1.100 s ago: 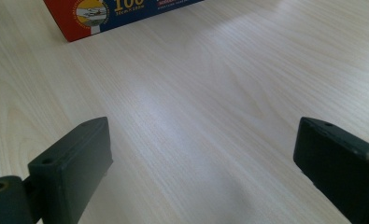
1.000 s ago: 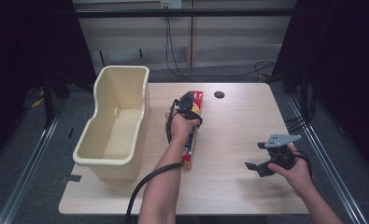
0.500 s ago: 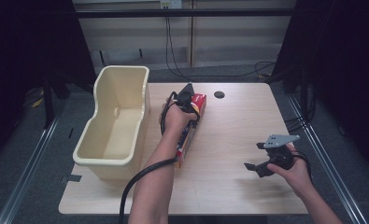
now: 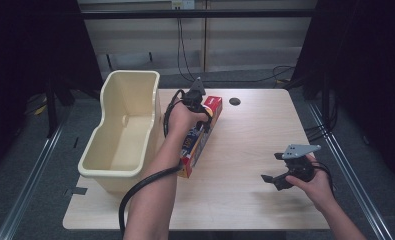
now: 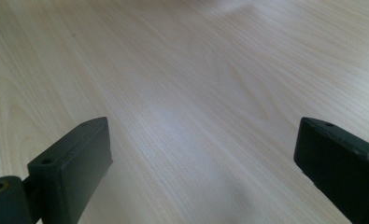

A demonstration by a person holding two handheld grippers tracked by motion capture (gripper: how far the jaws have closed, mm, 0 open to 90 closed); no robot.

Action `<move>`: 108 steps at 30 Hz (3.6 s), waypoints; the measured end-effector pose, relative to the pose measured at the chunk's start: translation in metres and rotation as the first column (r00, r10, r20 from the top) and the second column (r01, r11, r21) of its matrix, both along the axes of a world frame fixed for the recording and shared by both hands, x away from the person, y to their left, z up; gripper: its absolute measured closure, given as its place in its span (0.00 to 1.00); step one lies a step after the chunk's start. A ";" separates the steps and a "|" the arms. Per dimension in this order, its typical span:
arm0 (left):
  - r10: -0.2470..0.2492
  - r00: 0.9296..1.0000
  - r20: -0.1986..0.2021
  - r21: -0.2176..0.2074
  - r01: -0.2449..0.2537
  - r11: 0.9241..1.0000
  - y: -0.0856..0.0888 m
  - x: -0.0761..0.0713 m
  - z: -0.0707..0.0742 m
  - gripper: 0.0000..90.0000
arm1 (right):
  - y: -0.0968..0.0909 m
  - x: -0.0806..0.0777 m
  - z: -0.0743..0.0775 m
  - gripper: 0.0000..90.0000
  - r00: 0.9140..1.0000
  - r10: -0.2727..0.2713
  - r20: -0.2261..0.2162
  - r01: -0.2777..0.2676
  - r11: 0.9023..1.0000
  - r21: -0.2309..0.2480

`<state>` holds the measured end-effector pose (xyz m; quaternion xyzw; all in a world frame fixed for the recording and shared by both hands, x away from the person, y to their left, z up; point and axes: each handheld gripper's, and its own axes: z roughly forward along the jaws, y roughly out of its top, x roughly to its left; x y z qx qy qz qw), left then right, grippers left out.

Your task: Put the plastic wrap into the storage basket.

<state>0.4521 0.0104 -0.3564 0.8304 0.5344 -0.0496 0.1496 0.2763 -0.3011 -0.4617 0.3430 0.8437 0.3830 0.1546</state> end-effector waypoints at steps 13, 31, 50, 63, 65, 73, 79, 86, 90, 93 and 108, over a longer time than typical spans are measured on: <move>-0.008 1.000 -0.013 0.016 0.008 1.000 0.019 -0.008 0.030 0.46 | 0.002 0.000 0.000 0.04 1.000 0.004 -0.005 -0.004 1.000 -0.004; -0.018 1.000 -0.021 0.033 0.019 0.999 0.040 -0.017 0.071 0.46 | 0.000 0.000 0.001 0.04 1.000 0.003 0.000 -0.003 1.000 -0.001; 0.011 1.000 -0.014 0.034 -0.011 0.999 0.065 -0.024 0.102 0.46 | 0.002 0.000 0.000 0.05 1.000 0.014 -0.011 -0.014 1.000 0.001; 0.040 0.999 -0.015 0.018 -0.039 0.999 0.079 -0.028 0.122 0.46 | 0.003 -0.001 0.000 0.05 1.000 0.015 -0.010 -0.015 1.000 0.002; 0.046 0.999 -0.007 0.021 -0.046 0.999 0.081 -0.028 0.124 0.46 | 0.003 0.000 0.000 0.05 1.000 0.016 -0.011 -0.016 1.000 0.001; 0.064 0.998 -0.005 0.027 -0.064 0.998 0.092 -0.030 0.133 0.46 | 0.003 -0.001 0.000 0.05 1.000 0.014 -0.015 -0.014 1.000 0.002; 0.076 0.997 0.004 0.026 -0.076 0.997 0.099 -0.031 0.138 0.46 | 0.004 0.000 0.000 0.05 1.000 0.014 -0.012 -0.014 1.000 -0.001; 0.090 0.996 0.014 0.026 -0.091 0.996 0.105 -0.032 0.146 0.46 | 0.003 0.000 0.001 0.05 1.000 0.010 -0.013 -0.010 1.000 0.003; 0.096 0.995 0.014 0.030 -0.097 0.995 0.111 -0.033 0.150 0.46 | 0.003 0.000 0.000 0.05 1.000 0.011 -0.009 -0.011 1.000 0.000; 0.107 0.994 0.020 0.028 -0.107 0.994 0.115 -0.035 0.151 0.46 | 0.003 0.000 0.000 0.05 1.000 0.005 -0.011 -0.005 1.000 -0.001; 0.146 0.989 0.029 0.027 -0.147 0.989 0.135 -0.043 0.161 0.46 | 0.003 0.000 0.000 0.05 1.000 0.012 -0.012 -0.012 1.000 0.000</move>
